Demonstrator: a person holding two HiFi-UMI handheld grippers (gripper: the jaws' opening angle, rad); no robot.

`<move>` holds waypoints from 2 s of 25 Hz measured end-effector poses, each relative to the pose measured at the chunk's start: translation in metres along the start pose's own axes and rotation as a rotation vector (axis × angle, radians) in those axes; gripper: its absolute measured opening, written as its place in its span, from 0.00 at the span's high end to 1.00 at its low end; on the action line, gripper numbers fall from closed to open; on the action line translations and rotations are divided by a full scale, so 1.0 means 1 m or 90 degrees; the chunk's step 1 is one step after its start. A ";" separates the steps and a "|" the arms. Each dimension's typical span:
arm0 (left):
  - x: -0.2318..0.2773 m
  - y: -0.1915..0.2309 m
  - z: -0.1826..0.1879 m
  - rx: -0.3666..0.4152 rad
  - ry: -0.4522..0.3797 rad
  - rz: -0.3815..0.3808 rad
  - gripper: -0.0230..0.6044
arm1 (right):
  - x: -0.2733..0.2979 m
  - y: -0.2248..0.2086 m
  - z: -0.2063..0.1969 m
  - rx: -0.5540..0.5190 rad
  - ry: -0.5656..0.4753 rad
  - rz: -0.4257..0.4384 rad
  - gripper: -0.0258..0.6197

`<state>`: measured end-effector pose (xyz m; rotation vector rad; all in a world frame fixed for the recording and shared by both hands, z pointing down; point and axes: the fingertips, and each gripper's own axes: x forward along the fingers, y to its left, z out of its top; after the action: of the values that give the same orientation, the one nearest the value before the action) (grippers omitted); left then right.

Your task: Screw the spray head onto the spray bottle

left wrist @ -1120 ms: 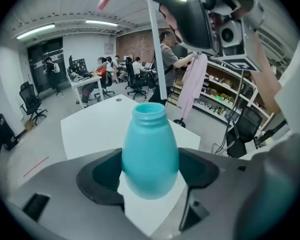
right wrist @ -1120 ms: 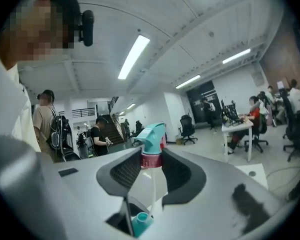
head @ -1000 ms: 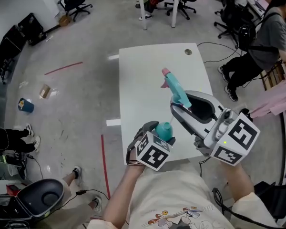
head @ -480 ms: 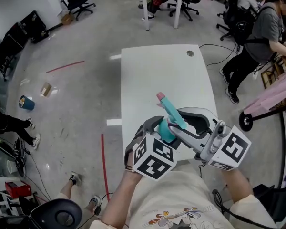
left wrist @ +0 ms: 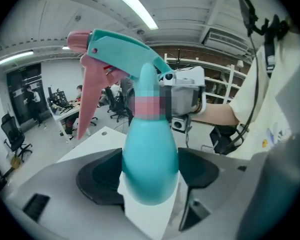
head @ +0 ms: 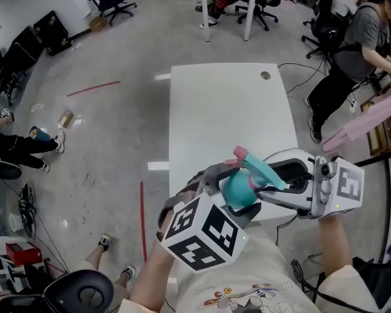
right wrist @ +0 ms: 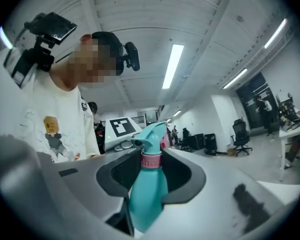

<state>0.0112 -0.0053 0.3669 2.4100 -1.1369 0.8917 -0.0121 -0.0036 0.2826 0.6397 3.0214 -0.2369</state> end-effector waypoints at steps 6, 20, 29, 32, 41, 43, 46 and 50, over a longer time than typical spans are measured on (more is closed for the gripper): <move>-0.015 -0.005 0.019 0.007 -0.032 -0.009 0.41 | 0.000 0.011 0.020 -0.013 -0.022 0.036 0.76; -0.006 0.032 0.017 -0.083 -0.038 0.203 0.41 | 0.015 -0.012 0.012 -0.096 0.056 -0.393 0.75; -0.009 0.034 0.013 -0.061 -0.052 0.174 0.41 | -0.012 -0.018 0.017 -0.028 0.069 -0.234 0.59; -0.015 0.030 0.016 -0.036 -0.053 0.157 0.41 | -0.005 -0.011 0.027 0.022 0.042 -0.108 0.59; -0.010 0.017 0.026 -0.003 -0.047 0.143 0.41 | -0.002 -0.004 0.019 0.012 0.087 -0.019 0.63; -0.009 0.022 0.023 -0.003 -0.048 0.143 0.41 | -0.001 -0.010 0.016 0.009 0.082 -0.028 0.75; -0.004 0.029 0.015 0.001 -0.049 0.141 0.41 | 0.002 -0.016 0.005 -0.009 0.095 -0.028 0.76; -0.013 0.033 0.012 -0.023 -0.044 0.150 0.41 | 0.015 -0.014 0.008 -0.040 0.107 -0.032 0.76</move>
<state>-0.0159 -0.0247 0.3501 2.3276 -1.4732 0.8524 -0.0313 -0.0110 0.2756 0.6078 3.1941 -0.0936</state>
